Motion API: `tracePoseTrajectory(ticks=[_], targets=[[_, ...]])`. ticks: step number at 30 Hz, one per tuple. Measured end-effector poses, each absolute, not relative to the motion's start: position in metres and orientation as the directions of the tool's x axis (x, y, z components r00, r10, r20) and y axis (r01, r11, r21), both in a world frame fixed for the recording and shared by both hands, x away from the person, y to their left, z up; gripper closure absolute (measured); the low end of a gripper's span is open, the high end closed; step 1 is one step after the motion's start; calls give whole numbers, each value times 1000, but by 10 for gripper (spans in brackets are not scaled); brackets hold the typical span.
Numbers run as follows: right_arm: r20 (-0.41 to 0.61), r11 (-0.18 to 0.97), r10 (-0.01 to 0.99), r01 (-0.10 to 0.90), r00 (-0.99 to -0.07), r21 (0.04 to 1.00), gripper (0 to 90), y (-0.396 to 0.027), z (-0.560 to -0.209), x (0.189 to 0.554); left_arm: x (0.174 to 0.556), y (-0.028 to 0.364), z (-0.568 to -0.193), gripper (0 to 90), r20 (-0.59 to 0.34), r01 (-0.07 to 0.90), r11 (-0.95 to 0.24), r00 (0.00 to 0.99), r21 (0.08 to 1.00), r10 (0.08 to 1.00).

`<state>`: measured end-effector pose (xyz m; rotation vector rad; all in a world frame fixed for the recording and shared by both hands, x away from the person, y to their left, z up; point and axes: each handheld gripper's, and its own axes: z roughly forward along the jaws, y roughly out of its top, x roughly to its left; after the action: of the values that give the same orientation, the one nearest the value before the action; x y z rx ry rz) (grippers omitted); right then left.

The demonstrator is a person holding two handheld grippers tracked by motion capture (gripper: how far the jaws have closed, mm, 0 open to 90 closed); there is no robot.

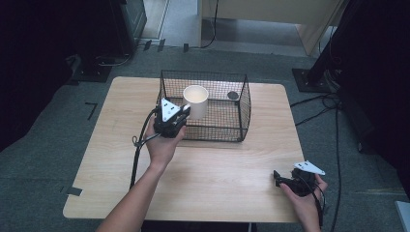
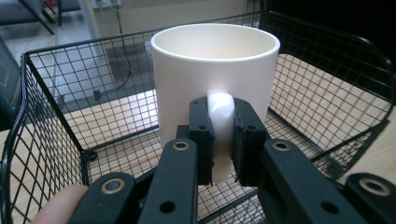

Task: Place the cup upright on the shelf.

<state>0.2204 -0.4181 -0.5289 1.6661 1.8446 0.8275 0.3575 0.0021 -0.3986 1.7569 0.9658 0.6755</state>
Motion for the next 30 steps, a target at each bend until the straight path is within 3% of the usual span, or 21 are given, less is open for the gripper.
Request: tracePoseTrajectory(ticks=[30], targets=[[24,58,993,679,-112,732,60,-418,-529,220,416,-21,-425,815,8,440,-232,454,868,891]])
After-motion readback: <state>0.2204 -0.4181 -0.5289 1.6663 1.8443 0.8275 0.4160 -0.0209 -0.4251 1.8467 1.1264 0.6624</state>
